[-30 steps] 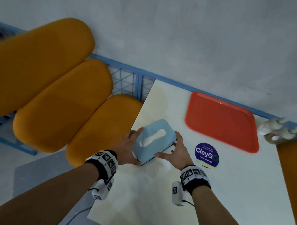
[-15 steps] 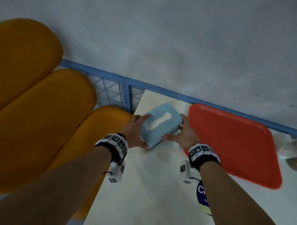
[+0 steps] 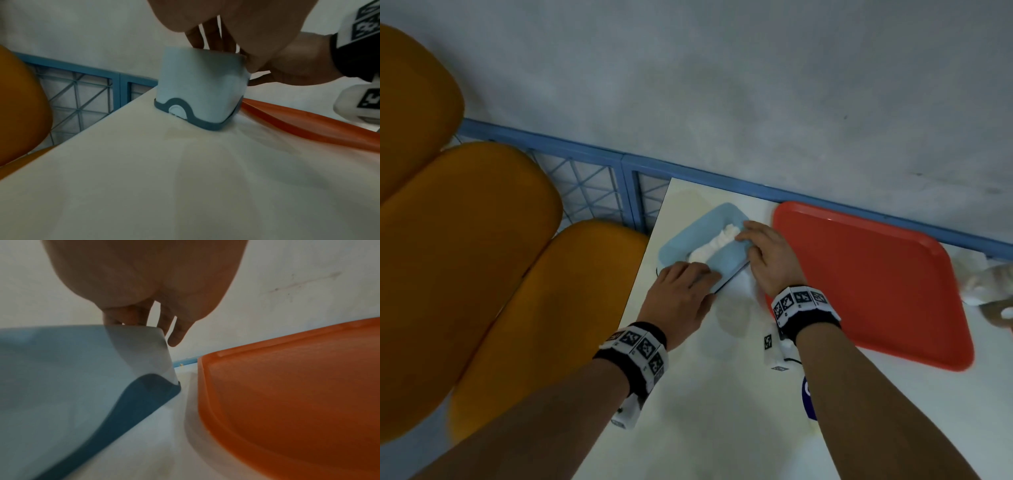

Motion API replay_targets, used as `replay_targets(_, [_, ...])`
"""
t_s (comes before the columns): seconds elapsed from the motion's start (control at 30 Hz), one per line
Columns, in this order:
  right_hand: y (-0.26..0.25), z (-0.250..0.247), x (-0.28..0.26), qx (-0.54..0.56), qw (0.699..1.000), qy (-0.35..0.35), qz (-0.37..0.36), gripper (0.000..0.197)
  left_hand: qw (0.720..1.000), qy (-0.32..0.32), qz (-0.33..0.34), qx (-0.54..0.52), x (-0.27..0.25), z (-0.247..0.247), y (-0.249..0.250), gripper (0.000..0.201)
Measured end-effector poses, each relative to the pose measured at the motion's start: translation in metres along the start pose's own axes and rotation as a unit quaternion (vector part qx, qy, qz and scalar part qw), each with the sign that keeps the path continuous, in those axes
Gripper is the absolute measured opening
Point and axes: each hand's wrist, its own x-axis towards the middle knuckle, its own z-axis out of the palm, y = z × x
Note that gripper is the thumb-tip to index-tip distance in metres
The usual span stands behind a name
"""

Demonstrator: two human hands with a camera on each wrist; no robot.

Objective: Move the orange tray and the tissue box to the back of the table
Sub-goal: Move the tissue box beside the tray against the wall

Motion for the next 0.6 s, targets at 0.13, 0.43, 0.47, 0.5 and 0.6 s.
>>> replay_targets(0.13, [-0.003, 0.004, -0.014, -0.012, 1.0, 0.012, 0.017, 0.031, 1.0, 0.007, 0.01, 0.006, -0.001, -0.003, -0.011, 0.029])
replay_targets(0.43, [-0.038, 0.046, -0.075, -0.064, 0.988, 0.107, 0.095, 0.035, 0.998, -0.038, 0.046, -0.013, 0.026, -0.029, -0.075, 0.033])
replay_targets(0.47, [-0.039, 0.049, -0.074, -0.058, 0.987, 0.117, 0.095, 0.035, 0.998, -0.04, 0.056, -0.013, 0.03, -0.03, -0.08, 0.033])
replay_targets(0.5, [-0.039, 0.051, -0.071, -0.051, 0.987, 0.123, 0.094, 0.035, 0.997, -0.04, 0.063, -0.012, 0.035, -0.031, -0.085, 0.033])
replay_targets(0.6, [-0.035, 0.049, -0.05, -0.042, 0.988, 0.109, 0.101, 0.036, 0.998, -0.042, 0.054, -0.007, 0.052, -0.032, -0.093, 0.031])
